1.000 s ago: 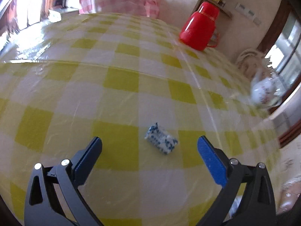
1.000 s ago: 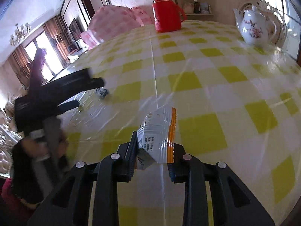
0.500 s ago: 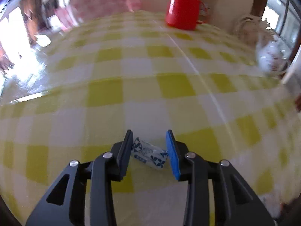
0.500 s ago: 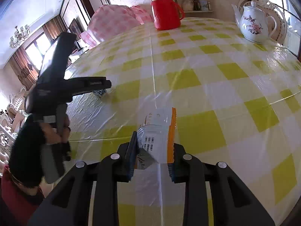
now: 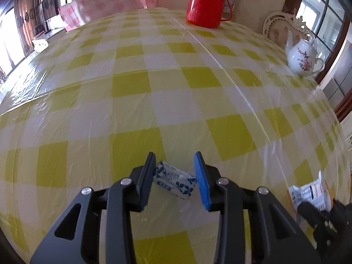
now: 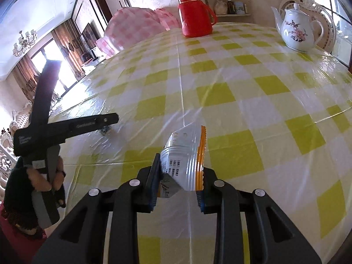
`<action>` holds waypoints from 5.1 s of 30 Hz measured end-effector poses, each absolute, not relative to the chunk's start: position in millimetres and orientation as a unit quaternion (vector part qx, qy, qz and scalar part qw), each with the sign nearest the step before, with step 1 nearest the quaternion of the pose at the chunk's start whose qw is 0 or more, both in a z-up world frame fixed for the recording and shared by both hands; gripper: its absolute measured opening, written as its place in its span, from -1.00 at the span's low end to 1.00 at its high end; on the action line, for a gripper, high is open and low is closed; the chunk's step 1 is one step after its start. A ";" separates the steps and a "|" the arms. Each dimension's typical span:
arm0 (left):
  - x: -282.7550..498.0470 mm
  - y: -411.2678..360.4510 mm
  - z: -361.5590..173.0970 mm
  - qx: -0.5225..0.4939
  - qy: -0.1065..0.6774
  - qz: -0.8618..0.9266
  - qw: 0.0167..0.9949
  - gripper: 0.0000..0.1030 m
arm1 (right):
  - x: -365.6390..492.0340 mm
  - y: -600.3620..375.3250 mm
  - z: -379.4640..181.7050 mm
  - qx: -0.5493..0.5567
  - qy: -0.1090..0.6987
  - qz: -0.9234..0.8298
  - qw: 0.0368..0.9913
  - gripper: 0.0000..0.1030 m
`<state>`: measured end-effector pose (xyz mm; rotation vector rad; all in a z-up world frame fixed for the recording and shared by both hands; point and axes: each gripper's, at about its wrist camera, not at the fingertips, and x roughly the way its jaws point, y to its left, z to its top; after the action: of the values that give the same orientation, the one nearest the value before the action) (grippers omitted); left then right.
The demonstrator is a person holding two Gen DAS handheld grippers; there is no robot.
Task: Organize snacks
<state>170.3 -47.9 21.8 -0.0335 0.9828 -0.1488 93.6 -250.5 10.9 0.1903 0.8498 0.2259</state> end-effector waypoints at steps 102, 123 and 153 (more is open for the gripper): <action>-231.9 327.9 65.3 -0.073 0.382 0.060 0.919 -0.09 | -165.9 167.3 32.2 -0.111 0.397 0.448 0.794 -0.41; -236.8 379.3 59.1 -0.234 0.392 0.094 0.885 0.97 | -185.9 205.0 16.8 -0.242 0.449 0.346 0.788 0.68; -218.2 364.8 30.6 -0.155 0.454 0.161 0.862 0.97 | -171.2 202.8 5.2 -0.207 0.478 0.324 0.790 0.68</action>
<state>-218.2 364.8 30.6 -0.3258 0.9518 0.3379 -171.2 202.8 5.2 -0.4461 1.0294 0.6974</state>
